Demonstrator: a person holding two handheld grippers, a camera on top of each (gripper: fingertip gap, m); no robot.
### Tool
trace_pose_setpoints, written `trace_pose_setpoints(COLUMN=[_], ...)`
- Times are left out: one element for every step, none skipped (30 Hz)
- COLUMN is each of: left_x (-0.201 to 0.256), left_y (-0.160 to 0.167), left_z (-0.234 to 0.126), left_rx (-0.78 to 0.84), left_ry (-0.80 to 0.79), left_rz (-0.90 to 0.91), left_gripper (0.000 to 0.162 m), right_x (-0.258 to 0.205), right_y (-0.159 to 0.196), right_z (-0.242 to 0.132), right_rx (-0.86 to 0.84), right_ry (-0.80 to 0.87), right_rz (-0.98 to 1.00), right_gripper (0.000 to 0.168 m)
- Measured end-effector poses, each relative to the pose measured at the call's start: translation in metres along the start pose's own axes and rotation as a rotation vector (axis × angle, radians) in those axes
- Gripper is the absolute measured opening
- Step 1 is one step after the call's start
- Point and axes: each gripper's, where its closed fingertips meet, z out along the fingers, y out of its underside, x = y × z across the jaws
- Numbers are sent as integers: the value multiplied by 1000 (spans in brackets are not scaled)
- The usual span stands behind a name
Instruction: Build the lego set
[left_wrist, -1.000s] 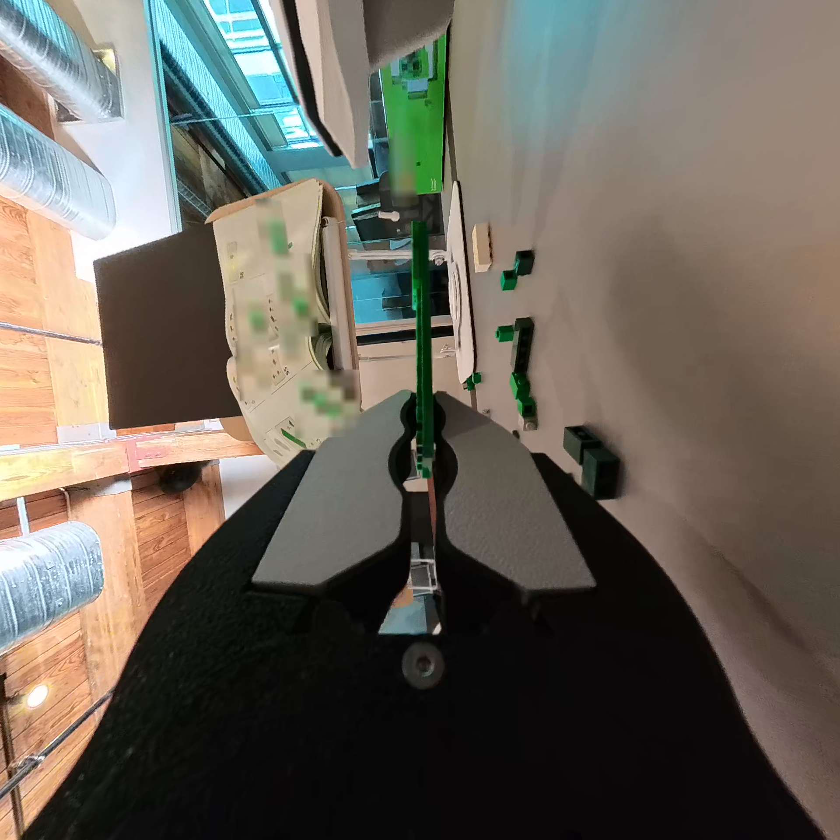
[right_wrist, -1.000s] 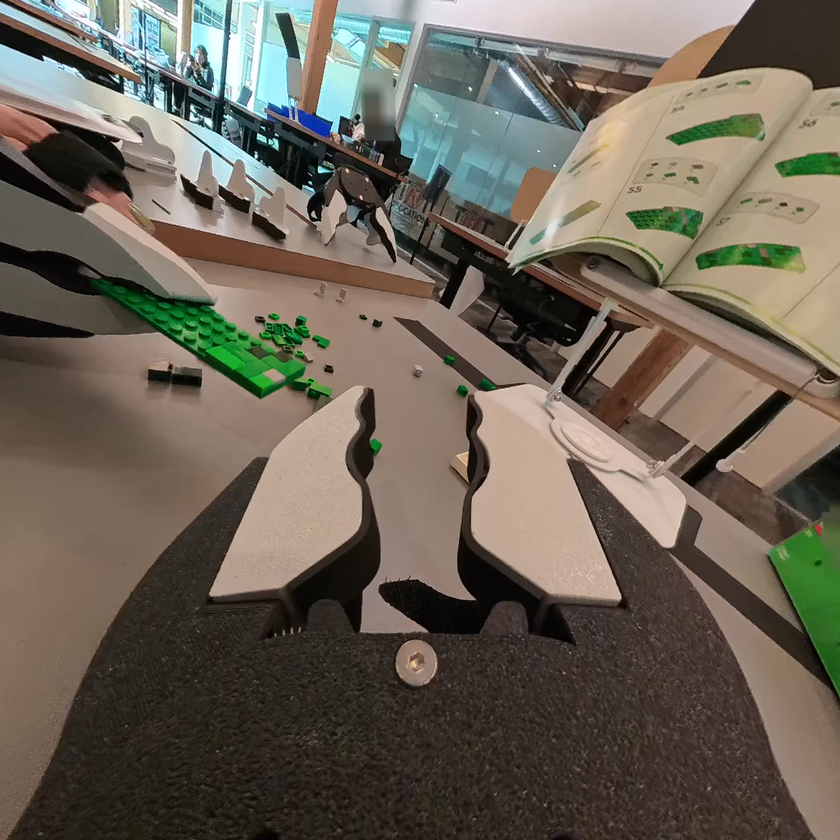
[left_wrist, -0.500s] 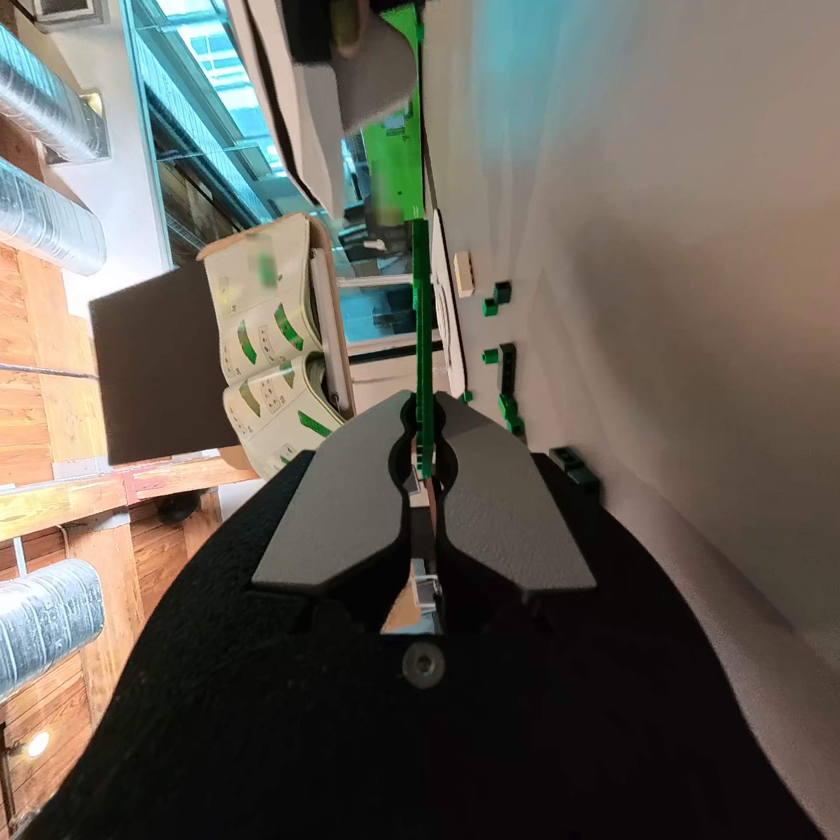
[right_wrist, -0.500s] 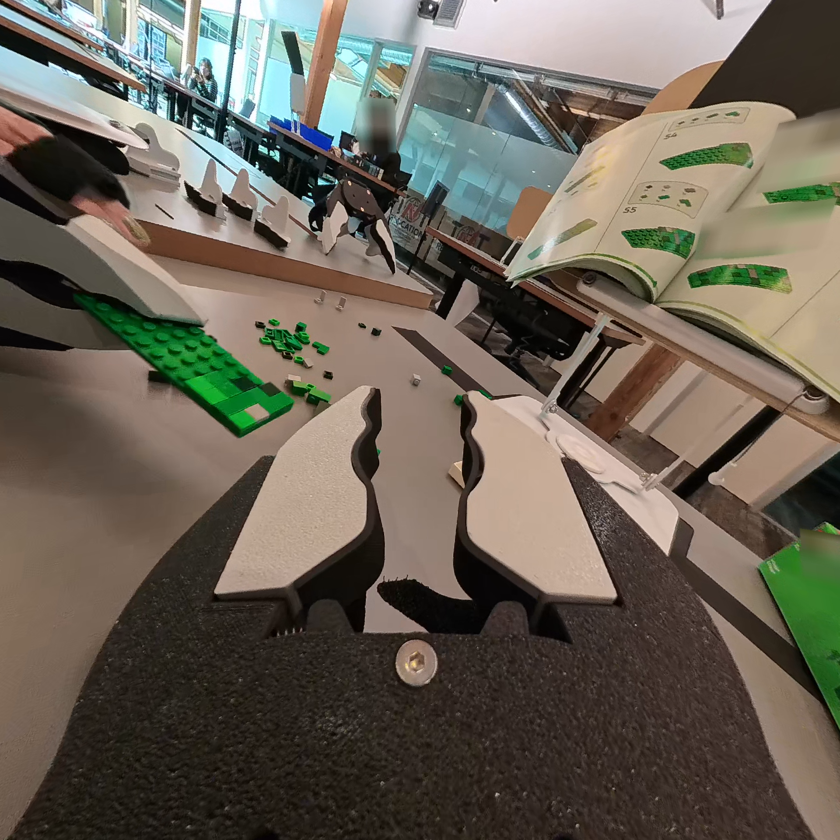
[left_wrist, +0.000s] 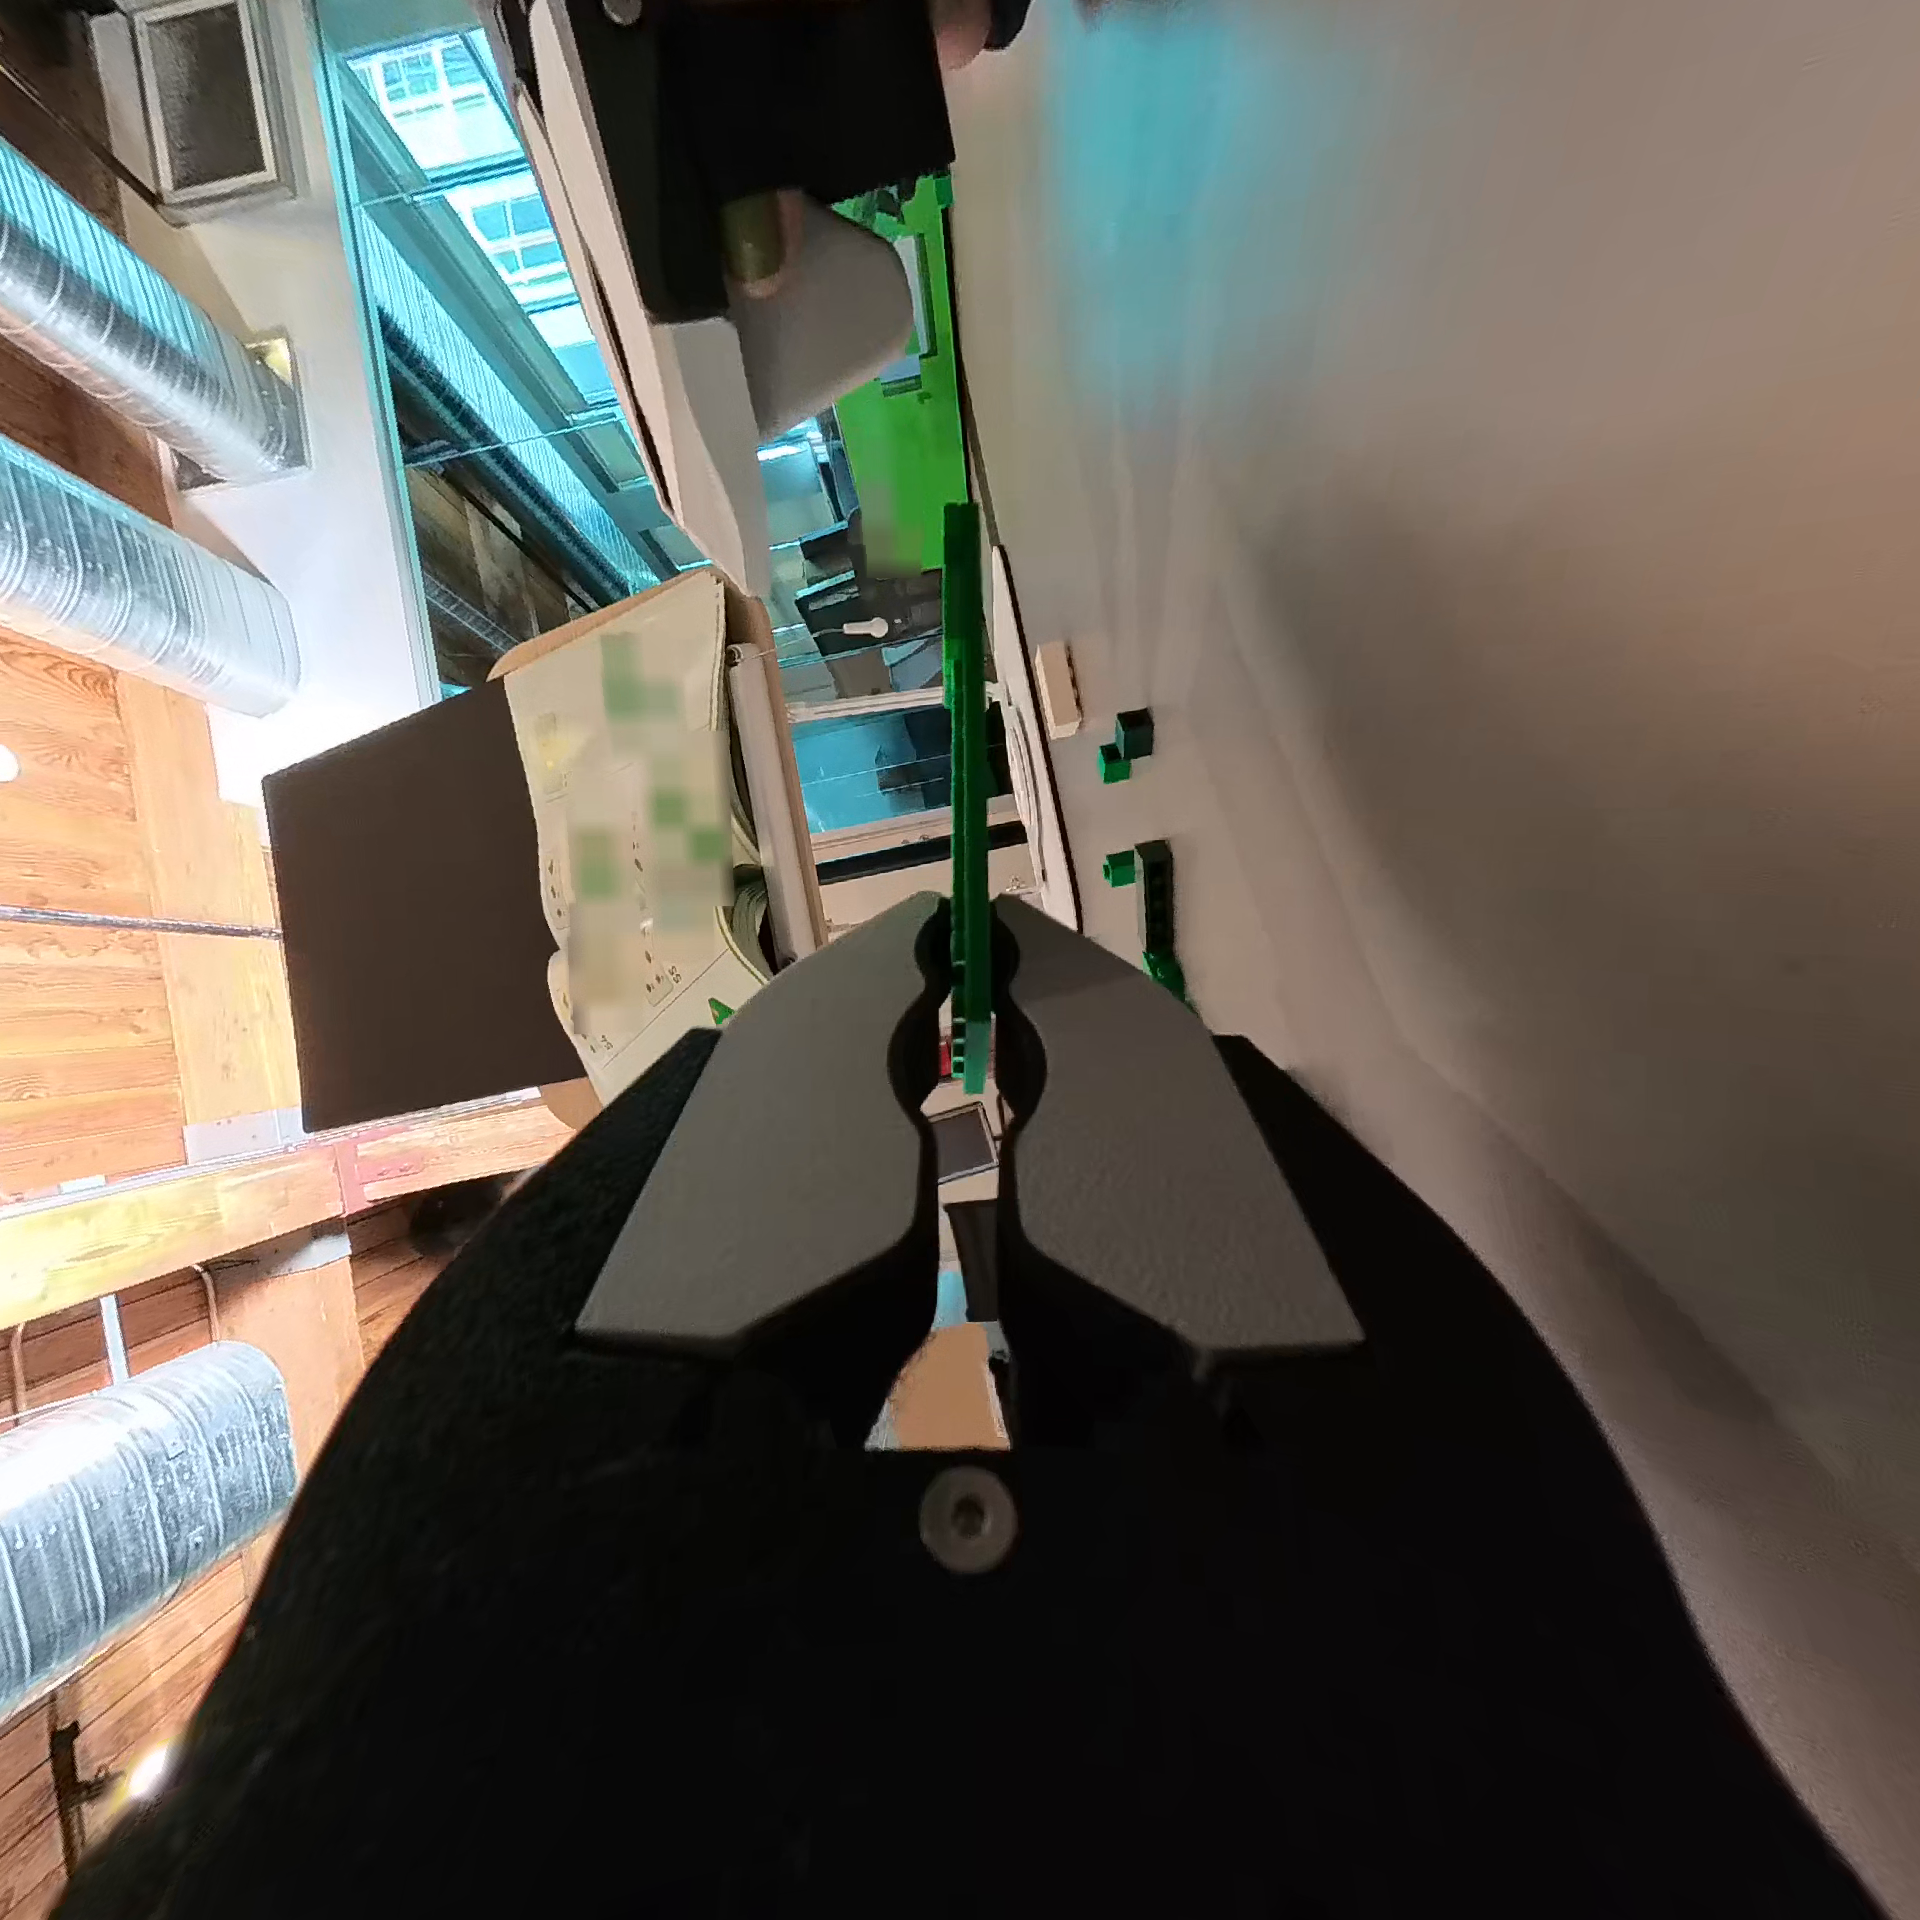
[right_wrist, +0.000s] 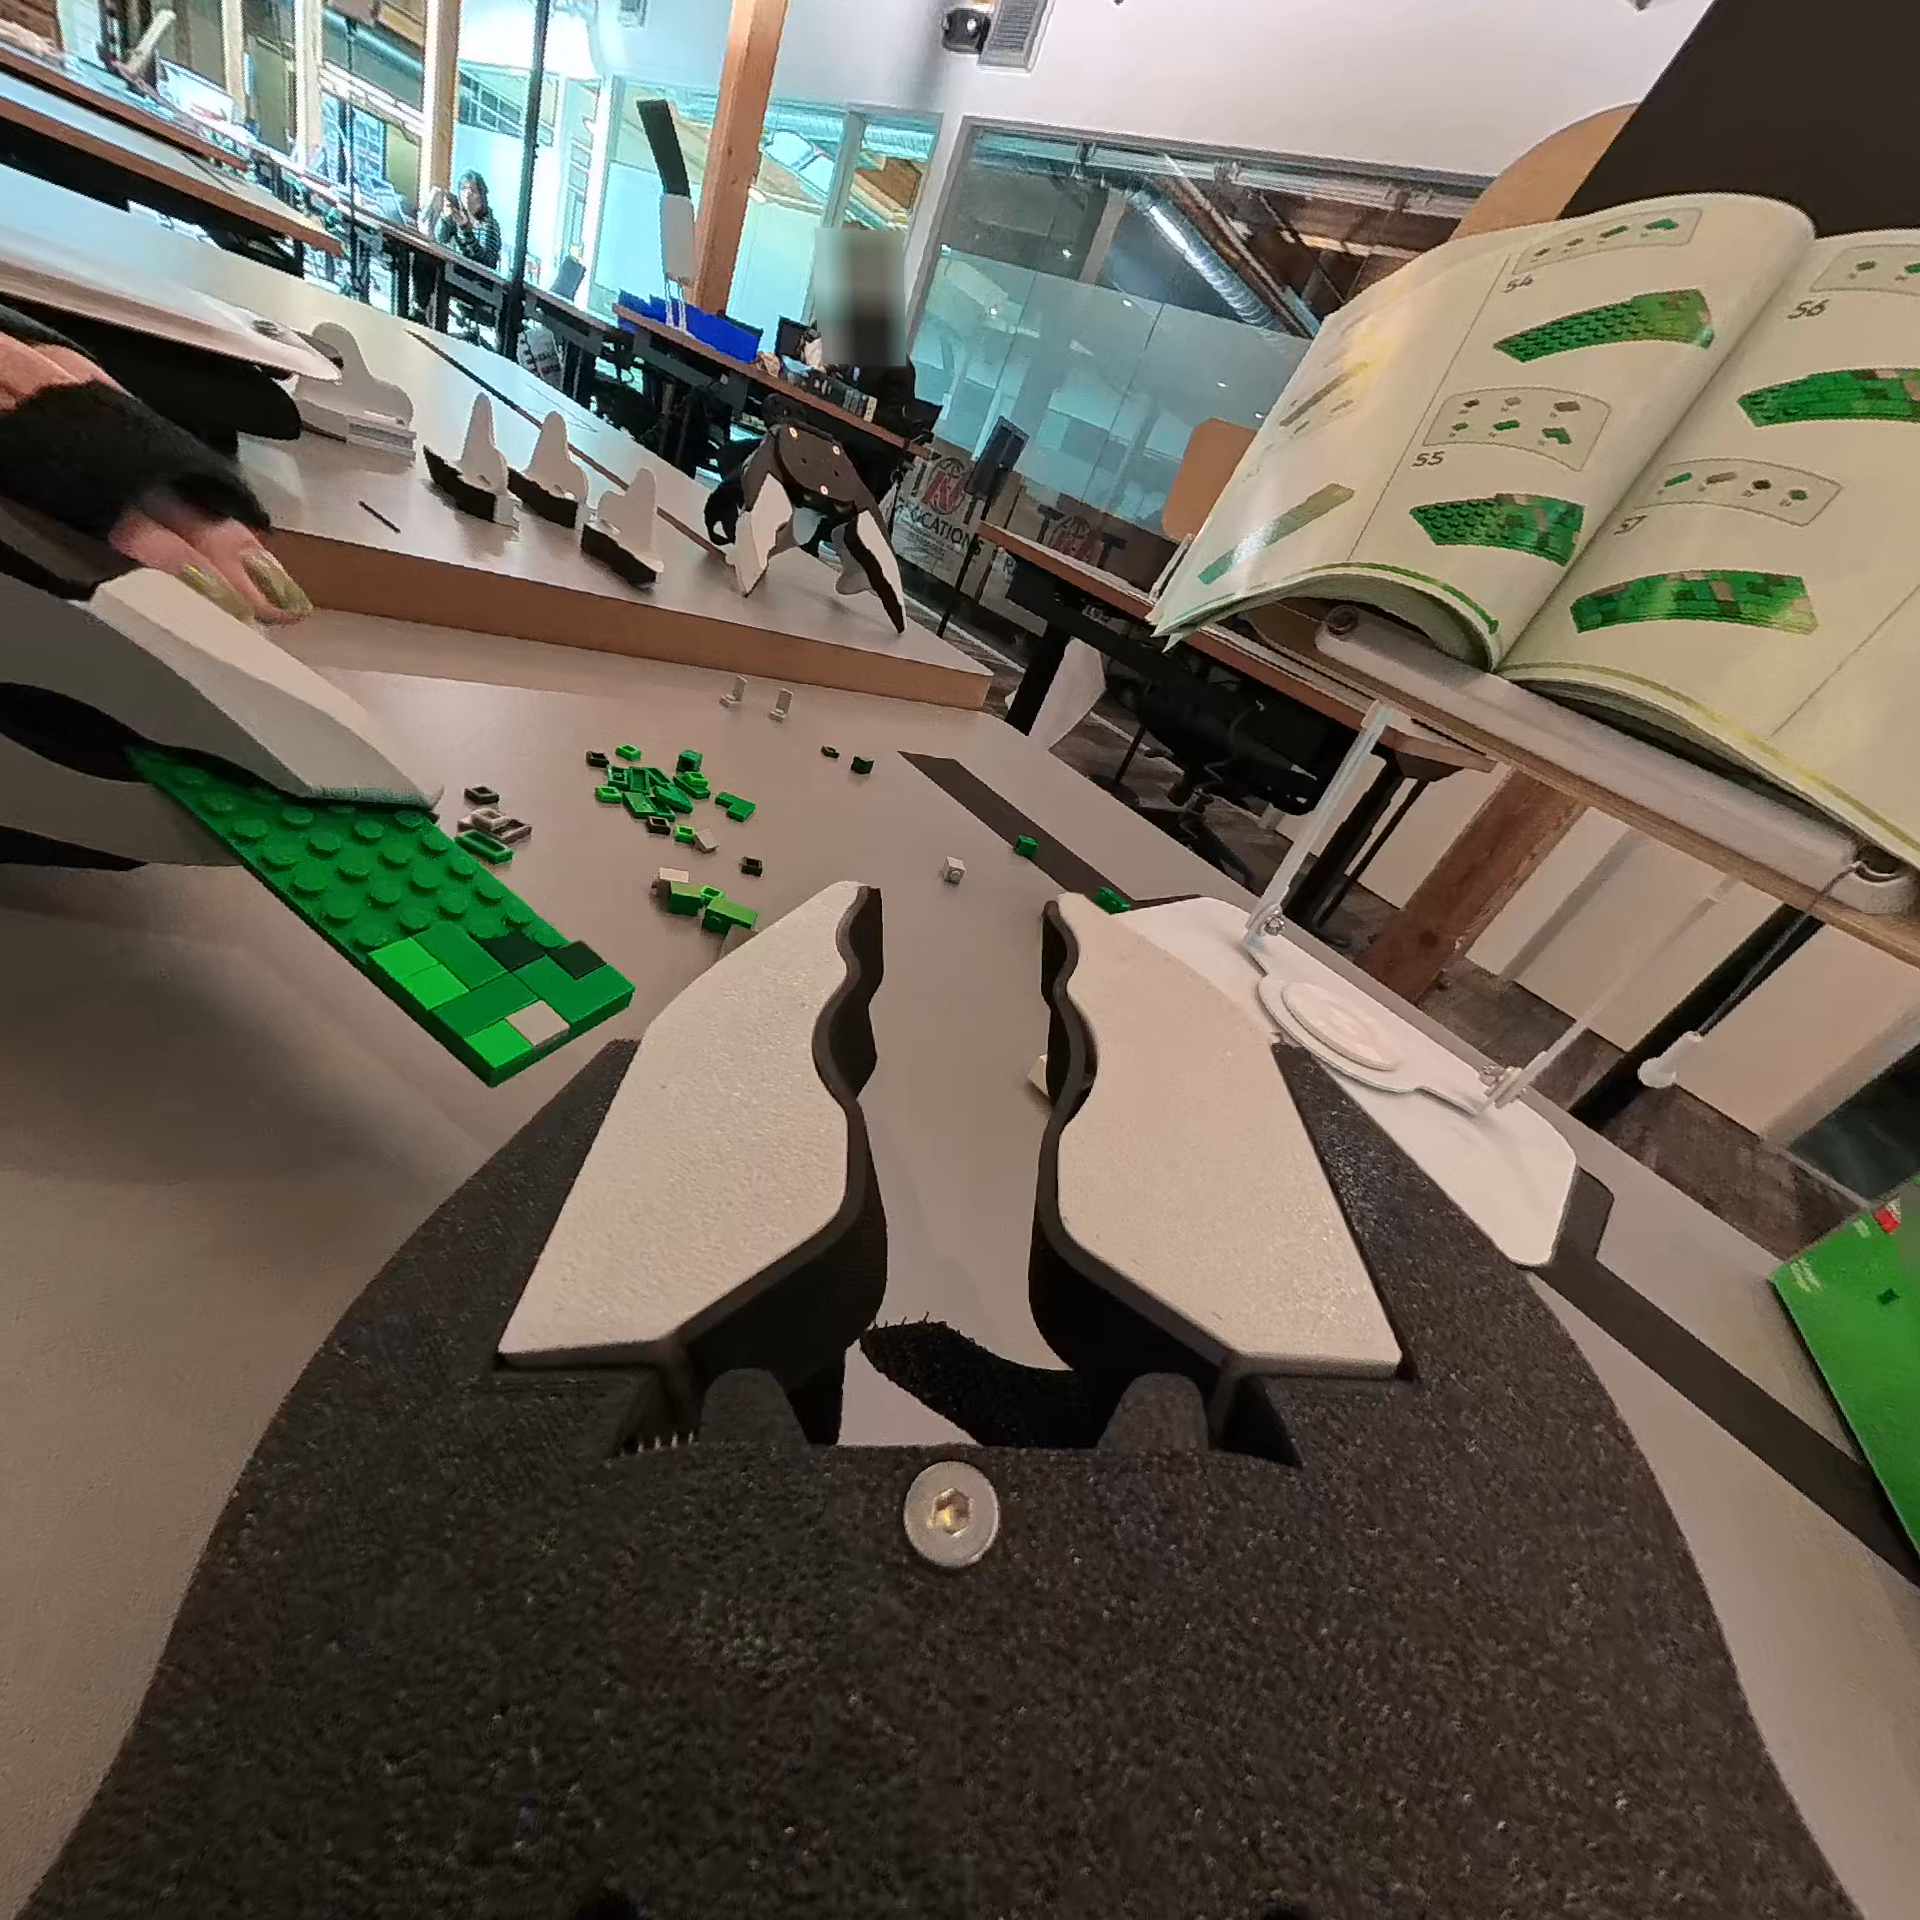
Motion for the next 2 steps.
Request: trace_pose_setpoints(left_x=[0,0], left_y=[-1,-1], left_z=[0,0], left_rx=[2,4], left_ry=[0,-1], left_rz=[4,6], left_gripper=[4,4], right_x=[-1,-2], right_y=[1,2], right_z=[0,1], right_rx=[-6,-13], right_ry=[-3,-6], right_rz=[-3,-11], right_gripper=[28,28])
